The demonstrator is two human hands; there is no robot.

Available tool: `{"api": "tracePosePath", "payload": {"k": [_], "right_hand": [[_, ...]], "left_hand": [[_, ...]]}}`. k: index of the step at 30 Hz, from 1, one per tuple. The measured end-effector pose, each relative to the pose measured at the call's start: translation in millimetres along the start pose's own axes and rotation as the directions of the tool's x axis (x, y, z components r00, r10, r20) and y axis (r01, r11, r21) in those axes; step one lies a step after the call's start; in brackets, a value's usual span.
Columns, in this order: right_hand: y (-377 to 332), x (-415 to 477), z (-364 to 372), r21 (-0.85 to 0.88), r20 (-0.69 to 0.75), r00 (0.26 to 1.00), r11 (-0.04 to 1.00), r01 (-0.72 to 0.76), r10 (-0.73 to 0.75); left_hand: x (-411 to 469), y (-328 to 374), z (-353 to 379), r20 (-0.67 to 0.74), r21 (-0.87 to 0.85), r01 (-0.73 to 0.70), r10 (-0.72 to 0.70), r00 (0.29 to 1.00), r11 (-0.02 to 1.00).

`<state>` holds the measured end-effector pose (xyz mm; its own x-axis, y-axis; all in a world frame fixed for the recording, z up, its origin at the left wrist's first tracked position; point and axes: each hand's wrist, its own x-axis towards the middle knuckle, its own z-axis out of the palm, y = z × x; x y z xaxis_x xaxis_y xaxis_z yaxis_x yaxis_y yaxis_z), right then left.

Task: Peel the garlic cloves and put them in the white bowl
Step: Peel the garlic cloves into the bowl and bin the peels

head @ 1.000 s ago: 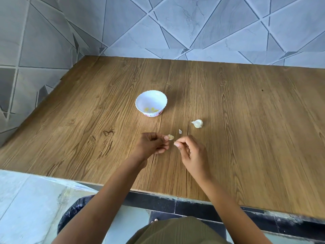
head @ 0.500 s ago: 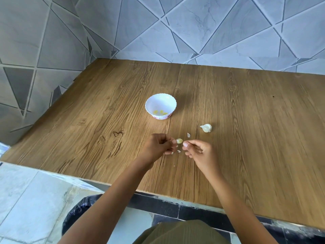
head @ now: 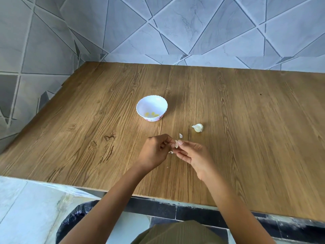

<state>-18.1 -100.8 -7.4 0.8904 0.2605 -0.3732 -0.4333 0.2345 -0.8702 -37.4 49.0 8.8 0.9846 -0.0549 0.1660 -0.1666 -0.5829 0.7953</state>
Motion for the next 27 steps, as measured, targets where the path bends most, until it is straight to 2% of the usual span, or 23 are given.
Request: {"api": "tracePosePath", "payload": {"k": [7,14,18,23,25,27], "right_hand": [[-0.8,-1.5,-7.0,0.079,0.000,1.000,0.997,-0.019,0.019],[-0.3,-1.9,-4.6,0.005,0.024,1.000,1.000,-0.009,0.009],[0.5,-1.9,-5.9,0.020,0.011,1.000,0.999,-0.028,0.028],[1.4,-2.6,-6.6,0.004,0.041,0.999,1.000,-0.022,0.022],[2.1,-2.3,-6.1,-0.016,0.041,0.999,1.000,-0.015,0.016],[2.9,-2.2,-7.0,0.037,0.028,0.999,0.999,-0.028,0.027]], "left_hand": [[3.7,0.2,-2.3,0.047,-0.103,0.179,-0.175,0.983,0.978],[1.1,4.6,-0.4,0.064,-0.014,0.145,-0.144,0.988,0.989],[1.5,4.8,-2.2,0.075,-0.064,0.198,-0.193,0.978,0.978],[-0.4,7.8,-1.6,0.062,0.010,0.121,-0.122,0.991,0.993],[-0.9,8.3,-1.9,0.054,0.025,0.118,-0.120,0.991,0.993],[-0.5,8.1,-2.5,0.048,0.017,0.147,-0.147,0.988,0.989]]}}
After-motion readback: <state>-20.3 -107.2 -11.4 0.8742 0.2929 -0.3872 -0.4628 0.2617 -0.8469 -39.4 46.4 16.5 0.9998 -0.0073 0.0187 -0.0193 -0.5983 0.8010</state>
